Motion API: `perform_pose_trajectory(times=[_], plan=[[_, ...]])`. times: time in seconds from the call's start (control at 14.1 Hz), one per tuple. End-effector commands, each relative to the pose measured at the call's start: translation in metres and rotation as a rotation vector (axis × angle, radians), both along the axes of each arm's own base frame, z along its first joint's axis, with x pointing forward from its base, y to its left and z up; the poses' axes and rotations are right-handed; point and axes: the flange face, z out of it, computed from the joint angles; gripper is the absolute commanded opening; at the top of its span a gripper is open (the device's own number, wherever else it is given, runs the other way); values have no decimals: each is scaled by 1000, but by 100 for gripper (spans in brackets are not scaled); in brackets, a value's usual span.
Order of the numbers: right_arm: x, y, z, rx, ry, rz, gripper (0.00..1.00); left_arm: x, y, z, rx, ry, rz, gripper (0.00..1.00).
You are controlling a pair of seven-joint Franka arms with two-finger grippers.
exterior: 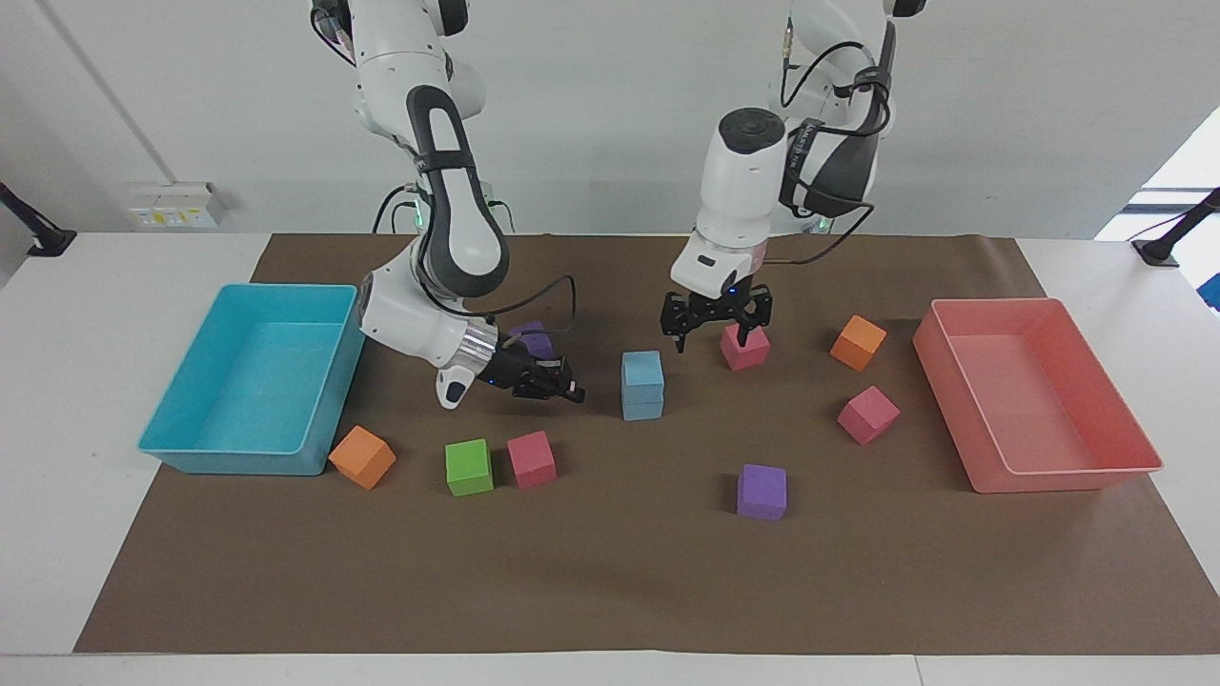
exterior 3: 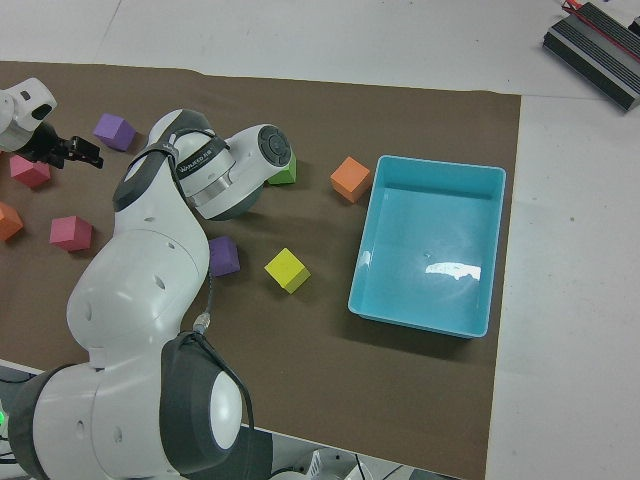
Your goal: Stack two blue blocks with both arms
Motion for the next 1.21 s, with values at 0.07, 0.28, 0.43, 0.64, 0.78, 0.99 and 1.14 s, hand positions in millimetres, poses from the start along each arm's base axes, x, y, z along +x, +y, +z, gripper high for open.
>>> perform_pose_trajectory(times=[0.07, 0.28, 0.43, 0.64, 0.78, 0.99, 1.14], plan=[[11, -25, 47, -176, -14, -4, 28, -17, 90, 9, 9, 23, -82, 100], [12, -31, 72, -340, -49, 37, 81, -16, 142, 20, 35, 65, -153, 100], [12, -38, 88, -410, -78, 46, 100, -6, 168, 38, 44, 72, -204, 100], [14, -63, 115, -522, -91, 80, 100, 11, 199, 66, 48, 53, -205, 100], [20, -76, 141, -652, -106, 154, 100, 22, 217, 84, 52, 55, -189, 100], [15, -92, 178, -752, -98, 166, 100, 40, 241, 127, 47, 77, -211, 100], [6, -109, 202, -769, -104, 146, 100, 40, 262, 146, 25, 83, -186, 100]])
